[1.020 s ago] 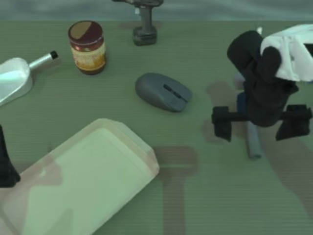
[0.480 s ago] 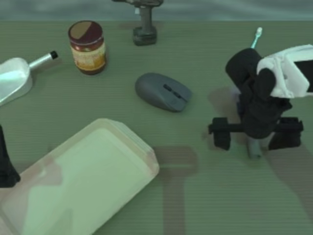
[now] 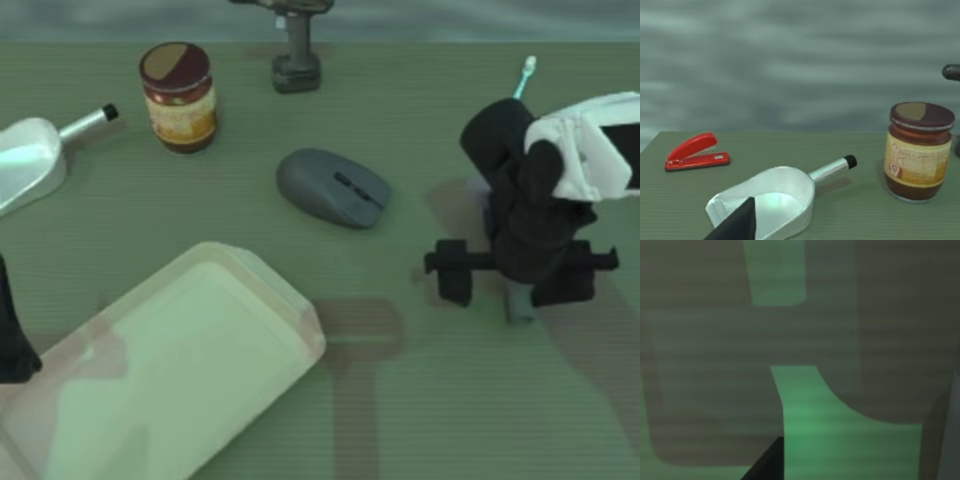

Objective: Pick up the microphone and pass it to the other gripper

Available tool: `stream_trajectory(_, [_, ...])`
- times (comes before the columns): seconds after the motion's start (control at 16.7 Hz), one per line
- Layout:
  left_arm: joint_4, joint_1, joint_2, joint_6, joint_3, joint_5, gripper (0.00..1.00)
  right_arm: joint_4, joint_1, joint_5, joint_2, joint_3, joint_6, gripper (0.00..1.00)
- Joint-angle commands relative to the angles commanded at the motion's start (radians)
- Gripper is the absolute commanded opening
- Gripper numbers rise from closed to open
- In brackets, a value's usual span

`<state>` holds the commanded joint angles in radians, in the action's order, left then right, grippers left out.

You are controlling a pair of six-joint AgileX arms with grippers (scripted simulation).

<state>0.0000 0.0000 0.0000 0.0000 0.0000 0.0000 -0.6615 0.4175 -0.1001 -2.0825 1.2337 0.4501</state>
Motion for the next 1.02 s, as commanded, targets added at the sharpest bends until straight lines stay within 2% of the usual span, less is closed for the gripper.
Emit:
stream_trajectory(0.36, [0.0,0.0,0.0,0.0,0.0,0.0,1.0,0.0,0.0,0.0,0.0,0.0,0.0,0.02])
stream_trajectory(0.84, [0.0,0.0,0.0,0.0,0.0,0.0,1.0,0.0,0.0,0.0,0.0,0.0,0.0,0.0])
stream_trajectory(0.9, [0.0,0.0,0.0,0.0,0.0,0.0,1.0,-0.01,0.011,0.041,0.04,0.021,0.027,0.0])
stream_trajectory(1.02, [0.0,0.0,0.0,0.0,0.0,0.0,1.0,0.002,0.012,0.044,0.042,0.019,0.022,0.0])
